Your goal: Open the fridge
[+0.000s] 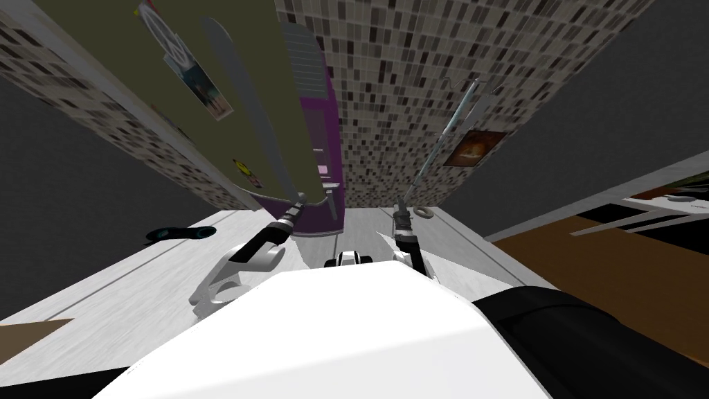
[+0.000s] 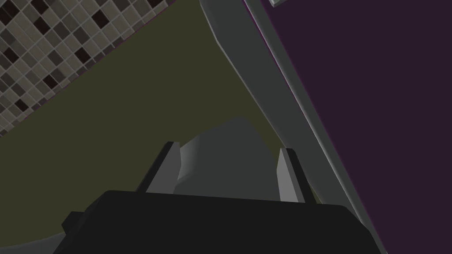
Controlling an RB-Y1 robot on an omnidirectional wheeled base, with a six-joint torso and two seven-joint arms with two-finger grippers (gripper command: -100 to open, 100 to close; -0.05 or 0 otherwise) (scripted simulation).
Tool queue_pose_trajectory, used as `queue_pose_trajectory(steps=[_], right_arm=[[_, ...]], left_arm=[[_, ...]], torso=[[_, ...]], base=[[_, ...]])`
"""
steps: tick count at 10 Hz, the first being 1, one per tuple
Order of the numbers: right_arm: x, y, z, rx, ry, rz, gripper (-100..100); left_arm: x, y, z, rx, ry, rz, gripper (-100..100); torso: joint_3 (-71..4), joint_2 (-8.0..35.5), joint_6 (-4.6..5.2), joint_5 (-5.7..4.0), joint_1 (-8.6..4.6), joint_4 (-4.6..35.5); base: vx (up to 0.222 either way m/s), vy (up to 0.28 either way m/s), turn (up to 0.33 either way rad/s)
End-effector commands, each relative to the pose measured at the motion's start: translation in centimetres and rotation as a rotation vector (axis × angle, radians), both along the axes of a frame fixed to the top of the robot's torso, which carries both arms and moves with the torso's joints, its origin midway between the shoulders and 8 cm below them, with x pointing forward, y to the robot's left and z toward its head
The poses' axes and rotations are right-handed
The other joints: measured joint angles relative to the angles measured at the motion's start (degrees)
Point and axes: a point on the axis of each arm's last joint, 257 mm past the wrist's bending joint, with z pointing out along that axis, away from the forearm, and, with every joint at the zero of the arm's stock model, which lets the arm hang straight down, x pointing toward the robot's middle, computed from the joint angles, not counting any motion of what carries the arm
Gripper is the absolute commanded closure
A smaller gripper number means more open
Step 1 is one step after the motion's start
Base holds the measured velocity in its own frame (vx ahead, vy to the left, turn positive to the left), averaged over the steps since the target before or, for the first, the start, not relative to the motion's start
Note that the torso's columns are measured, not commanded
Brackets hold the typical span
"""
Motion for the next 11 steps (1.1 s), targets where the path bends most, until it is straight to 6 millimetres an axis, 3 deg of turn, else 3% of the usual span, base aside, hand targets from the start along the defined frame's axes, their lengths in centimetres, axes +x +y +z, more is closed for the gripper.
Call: queue_pose_trajectory(steps=[1, 2, 6, 11], right_arm=[[0.0, 0.0, 0.0, 0.000, 0.000, 0.000, 0], [0.0, 0.0, 0.0, 0.000, 0.000, 0.000, 0], [0.0, 0.0, 0.0, 0.000, 0.000, 0.000, 0], [0.0, 0.0, 0.0, 0.000, 0.000, 0.000, 0]], left_arm=[[-0.6, -0.9, 0.1, -0.002, -0.003, -0.023, 100], [-1.0, -2.1, 0.0, -0.001, -0.001, -0.058, 100], [-2.0, -5.1, 0.5, 0.003, -0.012, -0.142, 100], [-2.8, -7.0, 0.8, 0.003, -0.018, -0.198, 100]], torso=[[0.2, 0.2, 0.11, 0.07, 0.07, 0.0], [0.0, -0.2, 0.09, 0.05, -0.32, -0.2], [0.0, -0.1, 0.02, 0.22, 0.38, -0.1], [-0.1, -0.1, -0.04, 0.13, 0.42, 0.0]], base=[[-0.127, 0.130, -0.050], [-0.125, 0.155, -0.058], [-0.177, 0.268, -0.114], [-0.153, 0.212, -0.060]])
